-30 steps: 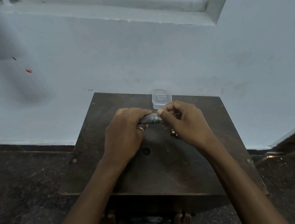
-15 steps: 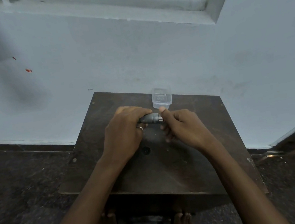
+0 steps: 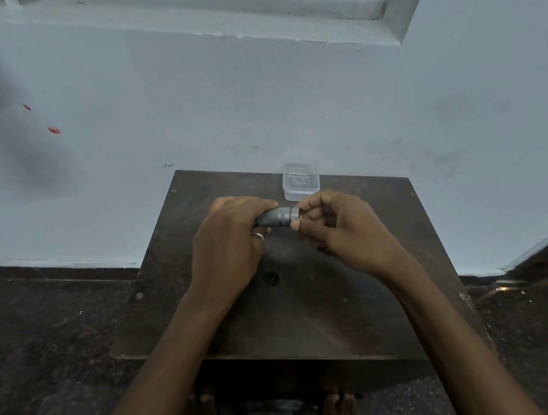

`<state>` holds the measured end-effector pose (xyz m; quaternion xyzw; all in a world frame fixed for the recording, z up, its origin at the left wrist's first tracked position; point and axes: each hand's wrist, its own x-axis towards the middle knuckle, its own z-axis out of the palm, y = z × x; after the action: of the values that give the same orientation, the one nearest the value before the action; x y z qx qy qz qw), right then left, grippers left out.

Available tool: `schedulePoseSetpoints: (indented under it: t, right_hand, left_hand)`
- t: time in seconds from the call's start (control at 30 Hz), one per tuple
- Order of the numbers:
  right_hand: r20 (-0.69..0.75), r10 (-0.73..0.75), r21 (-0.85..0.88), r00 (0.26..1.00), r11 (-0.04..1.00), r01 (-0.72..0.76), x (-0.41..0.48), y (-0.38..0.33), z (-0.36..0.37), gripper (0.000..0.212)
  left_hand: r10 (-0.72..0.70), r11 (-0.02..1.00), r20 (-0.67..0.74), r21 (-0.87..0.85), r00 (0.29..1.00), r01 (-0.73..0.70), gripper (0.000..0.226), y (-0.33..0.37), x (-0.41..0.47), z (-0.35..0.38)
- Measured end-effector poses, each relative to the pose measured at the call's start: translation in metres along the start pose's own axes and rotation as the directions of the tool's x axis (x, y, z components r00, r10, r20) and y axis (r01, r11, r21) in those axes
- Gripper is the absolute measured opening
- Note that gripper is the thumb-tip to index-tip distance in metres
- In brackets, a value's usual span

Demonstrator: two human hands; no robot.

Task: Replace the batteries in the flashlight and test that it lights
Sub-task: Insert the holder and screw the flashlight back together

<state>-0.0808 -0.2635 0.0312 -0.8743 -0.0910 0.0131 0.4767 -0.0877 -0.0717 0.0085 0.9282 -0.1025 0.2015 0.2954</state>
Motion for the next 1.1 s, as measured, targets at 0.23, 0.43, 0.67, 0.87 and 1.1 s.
schedulePoseSetpoints:
  t: [0.23,0.43,0.67,0.87,1.1]
  right_hand:
    - [0.026,0.044,-0.128,0.999,0.991,-0.041,0.0006,0.0004,0.0064,0.058]
    - [-0.009,0.043,-0.043,0.999,0.998,-0.044,-0.0013,-0.0051,0.0002,0.02]
    - [0.015,-0.003,0.019,1.0,1.0,0.003,0.0,-0.0032,0.0004,0.019]
    - [-0.005,0.0,-0.162,1.0,0.987,-0.001,-0.0009,-0.003,0.0032,0.046]
    - [-0.022,0.032,-0.142,0.999,0.989,-0.035,-0.001,-0.0053,0.0039,0.025]
  left_hand:
    - [0.03,1.0,0.01,-0.004,0.999,-0.03,0.039,0.0026,-0.0007,0.0007]
    - [0.008,1.0,0.014,-0.005,1.0,-0.008,0.038,0.0023,-0.0001,-0.0003]
    - [0.004,1.0,0.007,-0.005,1.0,-0.004,0.04,0.0013,-0.0005,0.0003]
    - [0.022,1.0,0.007,-0.007,1.0,-0.022,0.037,0.0031,-0.0013,0.0004]
    - [0.019,1.0,0.02,-0.004,1.0,-0.019,0.037,0.0016,-0.0012,0.0013]
